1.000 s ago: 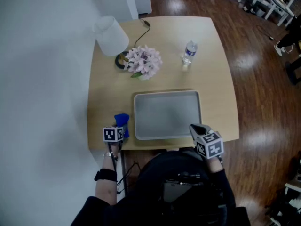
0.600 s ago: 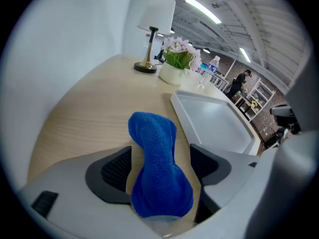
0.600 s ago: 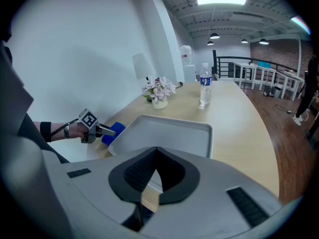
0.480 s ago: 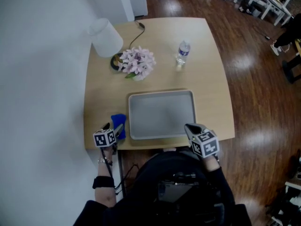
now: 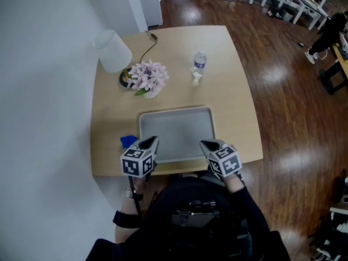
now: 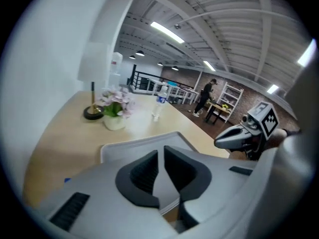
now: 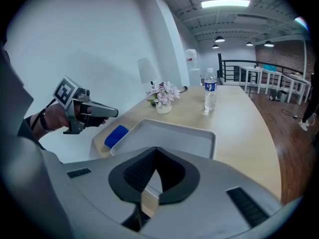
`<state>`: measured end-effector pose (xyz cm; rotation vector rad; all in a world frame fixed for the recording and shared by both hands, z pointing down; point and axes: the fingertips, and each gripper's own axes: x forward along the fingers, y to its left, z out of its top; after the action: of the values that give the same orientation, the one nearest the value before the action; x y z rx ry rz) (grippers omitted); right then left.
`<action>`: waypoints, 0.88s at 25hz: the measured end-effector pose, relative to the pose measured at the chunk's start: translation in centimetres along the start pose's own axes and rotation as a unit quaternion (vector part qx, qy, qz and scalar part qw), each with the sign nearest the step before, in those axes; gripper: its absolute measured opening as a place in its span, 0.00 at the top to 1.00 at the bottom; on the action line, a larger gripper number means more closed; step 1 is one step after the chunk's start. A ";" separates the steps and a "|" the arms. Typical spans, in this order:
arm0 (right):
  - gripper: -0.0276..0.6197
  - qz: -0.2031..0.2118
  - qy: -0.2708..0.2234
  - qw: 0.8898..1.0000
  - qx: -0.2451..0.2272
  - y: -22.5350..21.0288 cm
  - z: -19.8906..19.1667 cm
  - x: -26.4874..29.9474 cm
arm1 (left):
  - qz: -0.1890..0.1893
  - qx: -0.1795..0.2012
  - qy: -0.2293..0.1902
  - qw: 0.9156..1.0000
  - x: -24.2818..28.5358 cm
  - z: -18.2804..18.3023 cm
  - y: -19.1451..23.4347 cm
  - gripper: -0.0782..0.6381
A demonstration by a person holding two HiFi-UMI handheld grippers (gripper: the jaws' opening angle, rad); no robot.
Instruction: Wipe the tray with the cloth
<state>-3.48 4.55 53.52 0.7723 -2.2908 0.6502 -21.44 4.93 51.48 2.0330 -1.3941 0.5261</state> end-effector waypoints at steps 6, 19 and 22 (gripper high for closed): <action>0.95 0.023 -0.007 1.000 0.001 0.2 0.1 0.4 | -0.061 0.058 0.050 0.995 4.0 -1.9 -7.3 0.89; 0.96 0.027 0.014 1.000 0.001 -0.6 -0.7 0.5 | -0.066 0.077 0.077 0.992 4.1 -3.3 -8.4 0.89; 0.96 0.026 0.024 0.999 0.007 -1.0 -1.1 0.7 | -0.064 0.076 0.080 0.992 4.3 -3.4 -8.3 0.89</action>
<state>-2.77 4.28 54.97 0.6992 -2.2720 0.7024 -12.09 6.42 54.50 2.1314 -1.1528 0.7405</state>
